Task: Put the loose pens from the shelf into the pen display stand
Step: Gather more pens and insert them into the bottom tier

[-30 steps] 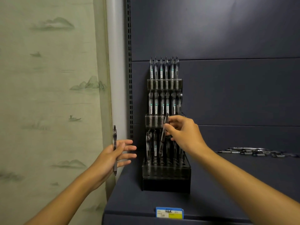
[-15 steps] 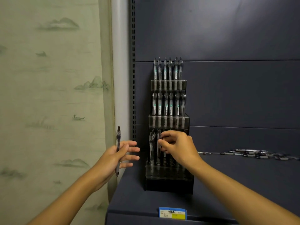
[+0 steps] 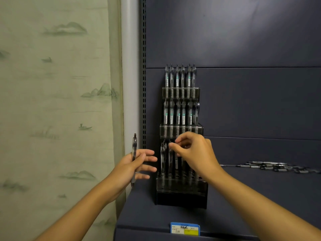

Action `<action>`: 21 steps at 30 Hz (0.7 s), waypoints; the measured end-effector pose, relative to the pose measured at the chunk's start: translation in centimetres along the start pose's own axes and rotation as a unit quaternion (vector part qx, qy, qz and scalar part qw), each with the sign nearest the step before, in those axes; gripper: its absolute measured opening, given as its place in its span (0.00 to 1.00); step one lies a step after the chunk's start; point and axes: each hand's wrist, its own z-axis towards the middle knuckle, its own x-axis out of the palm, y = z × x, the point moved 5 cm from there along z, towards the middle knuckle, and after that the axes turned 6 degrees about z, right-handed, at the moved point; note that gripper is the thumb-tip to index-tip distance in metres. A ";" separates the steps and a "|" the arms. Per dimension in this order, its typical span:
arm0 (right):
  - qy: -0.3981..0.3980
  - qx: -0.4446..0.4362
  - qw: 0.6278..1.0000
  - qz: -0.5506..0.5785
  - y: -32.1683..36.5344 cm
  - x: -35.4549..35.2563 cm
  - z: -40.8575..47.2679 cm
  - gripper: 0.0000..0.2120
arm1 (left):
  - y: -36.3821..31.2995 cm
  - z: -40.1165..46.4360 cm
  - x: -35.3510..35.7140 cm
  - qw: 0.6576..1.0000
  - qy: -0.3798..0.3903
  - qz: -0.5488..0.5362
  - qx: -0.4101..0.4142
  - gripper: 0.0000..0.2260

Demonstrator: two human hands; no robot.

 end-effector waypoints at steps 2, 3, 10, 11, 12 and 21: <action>0.010 -0.017 1.000 0.021 1.6 0.0 -0.2 0.08 | -0.7 0.2 0.7 1.000 0.001 0.007 0.011 0.11; 0.025 -0.029 0.999 0.032 2.5 0.3 -0.4 0.08 | -1.1 0.3 1.1 1.000 0.001 0.014 0.017 0.11; 0.094 -0.033 0.995 0.030 4.9 2.6 -1.2 0.13 | -2.7 0.4 3.8 0.991 0.024 0.116 0.060 0.12; 0.093 -0.032 0.995 0.030 4.7 2.6 -1.1 0.12 | -2.8 0.3 4.0 0.990 0.029 0.122 0.066 0.12; 0.091 -0.032 0.995 0.030 4.6 2.5 -1.1 0.11 | -2.7 0.3 4.1 0.989 0.032 0.124 0.072 0.12; 0.027 -0.001 0.995 0.094 3.7 -1.6 0.7 0.02 | -1.1 0.1 2.3 0.994 0.035 0.098 0.047 0.14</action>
